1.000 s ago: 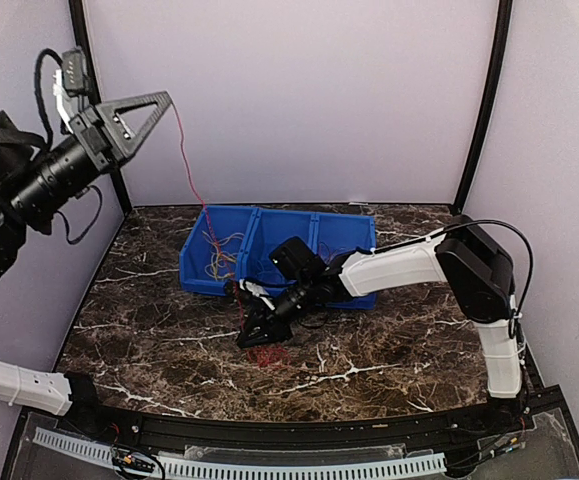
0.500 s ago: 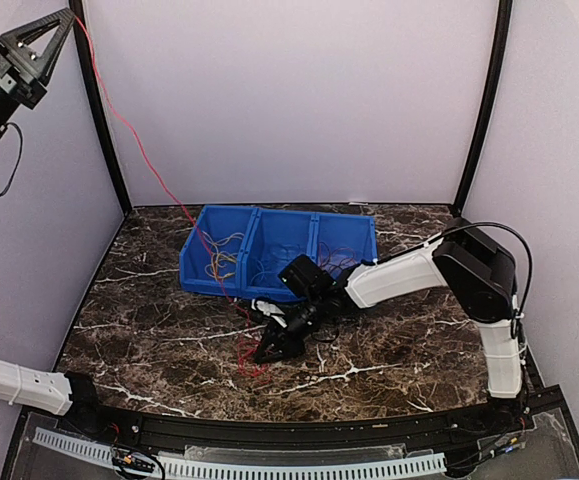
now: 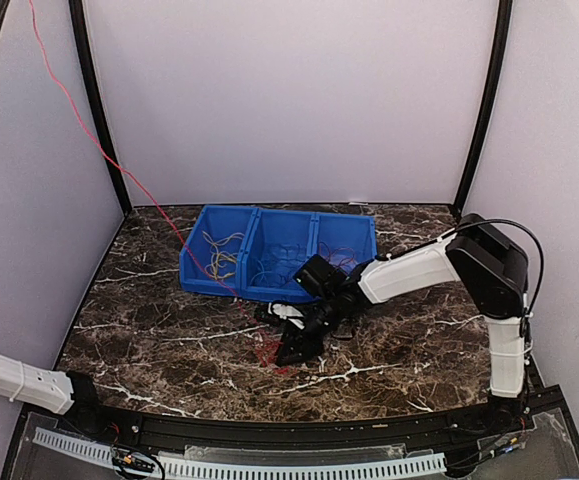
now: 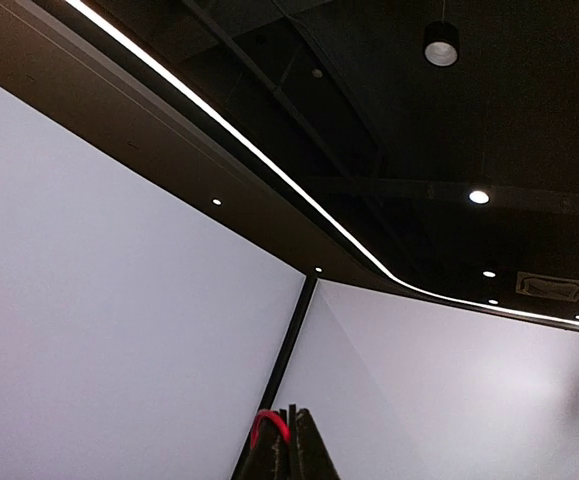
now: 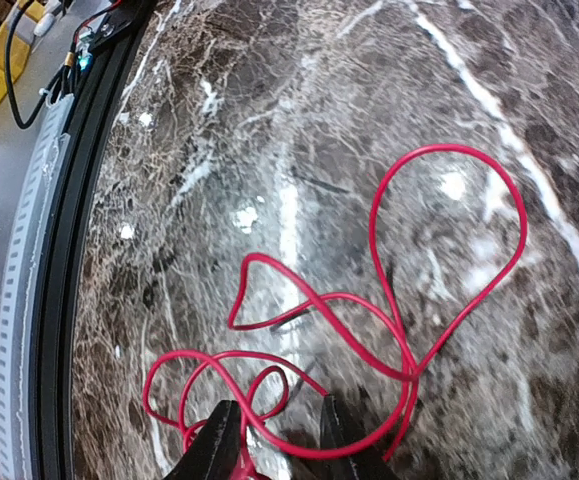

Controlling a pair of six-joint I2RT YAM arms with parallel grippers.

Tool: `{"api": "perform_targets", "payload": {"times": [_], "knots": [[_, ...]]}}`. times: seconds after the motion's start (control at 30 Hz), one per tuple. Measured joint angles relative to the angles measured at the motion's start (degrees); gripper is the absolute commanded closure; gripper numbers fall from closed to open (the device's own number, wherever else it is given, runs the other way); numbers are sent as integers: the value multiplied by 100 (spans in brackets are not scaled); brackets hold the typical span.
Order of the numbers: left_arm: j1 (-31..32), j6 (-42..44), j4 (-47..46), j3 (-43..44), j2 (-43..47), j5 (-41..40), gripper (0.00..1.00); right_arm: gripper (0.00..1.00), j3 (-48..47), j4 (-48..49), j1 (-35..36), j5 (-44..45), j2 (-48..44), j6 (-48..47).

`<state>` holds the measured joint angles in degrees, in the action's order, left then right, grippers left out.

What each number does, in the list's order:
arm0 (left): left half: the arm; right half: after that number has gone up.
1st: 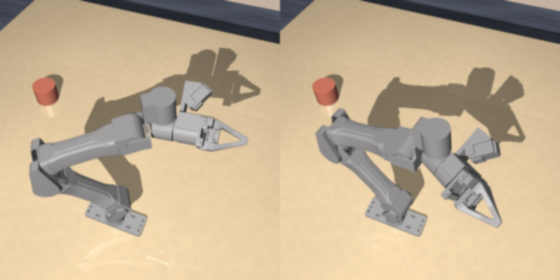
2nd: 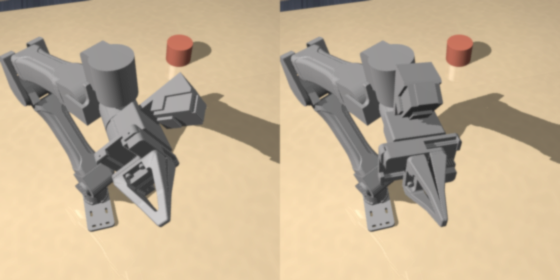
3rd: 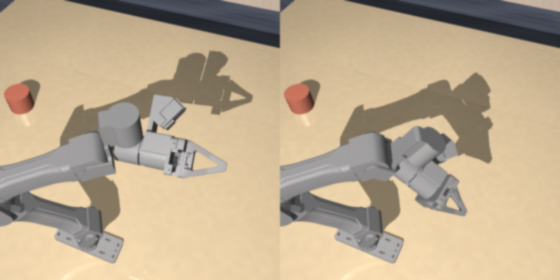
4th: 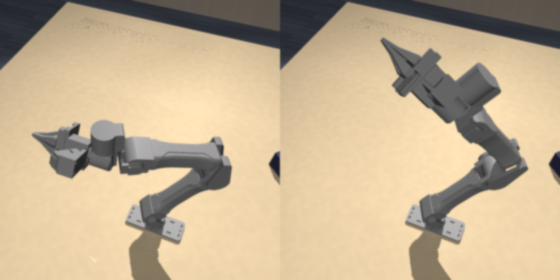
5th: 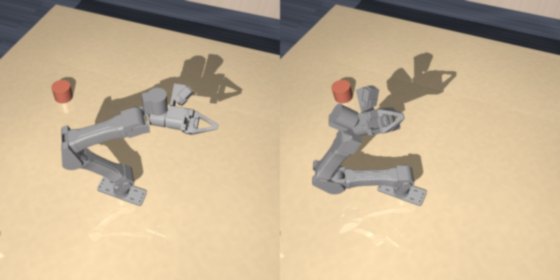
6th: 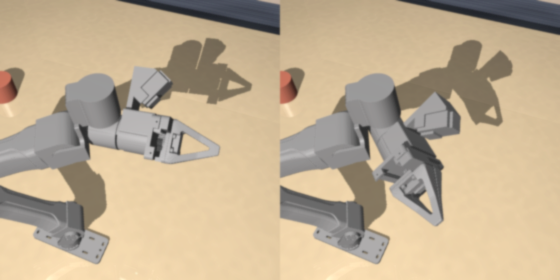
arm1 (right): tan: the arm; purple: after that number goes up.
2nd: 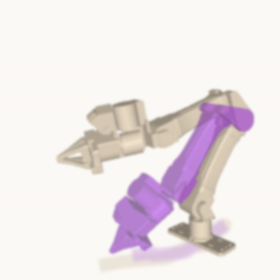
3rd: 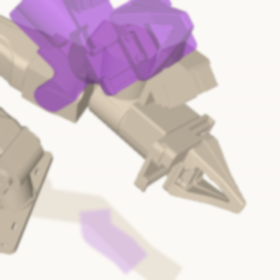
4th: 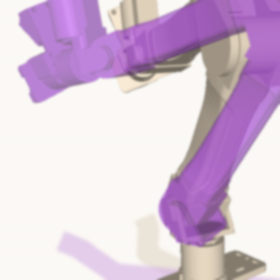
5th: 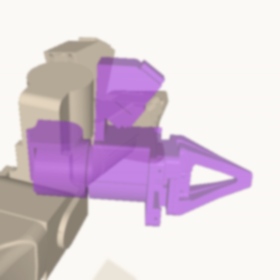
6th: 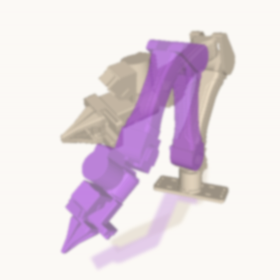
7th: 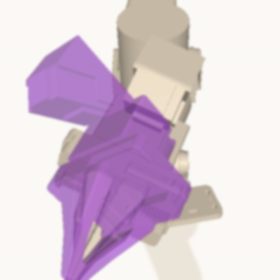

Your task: Untangle the cables

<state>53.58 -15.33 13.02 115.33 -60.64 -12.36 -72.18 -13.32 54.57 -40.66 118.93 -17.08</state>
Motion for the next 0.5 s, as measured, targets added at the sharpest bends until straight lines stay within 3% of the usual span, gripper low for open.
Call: {"api": "perform_targets", "payload": {"times": [0.27,0.5], "knots": [[0,57,2,-713,461,-319,100,65,614,-396,-787,243,-719,-369],[0,-442,-170,-3224,1224,-385,100,56,1440,-743,-979,509,-1878,-896]]}}
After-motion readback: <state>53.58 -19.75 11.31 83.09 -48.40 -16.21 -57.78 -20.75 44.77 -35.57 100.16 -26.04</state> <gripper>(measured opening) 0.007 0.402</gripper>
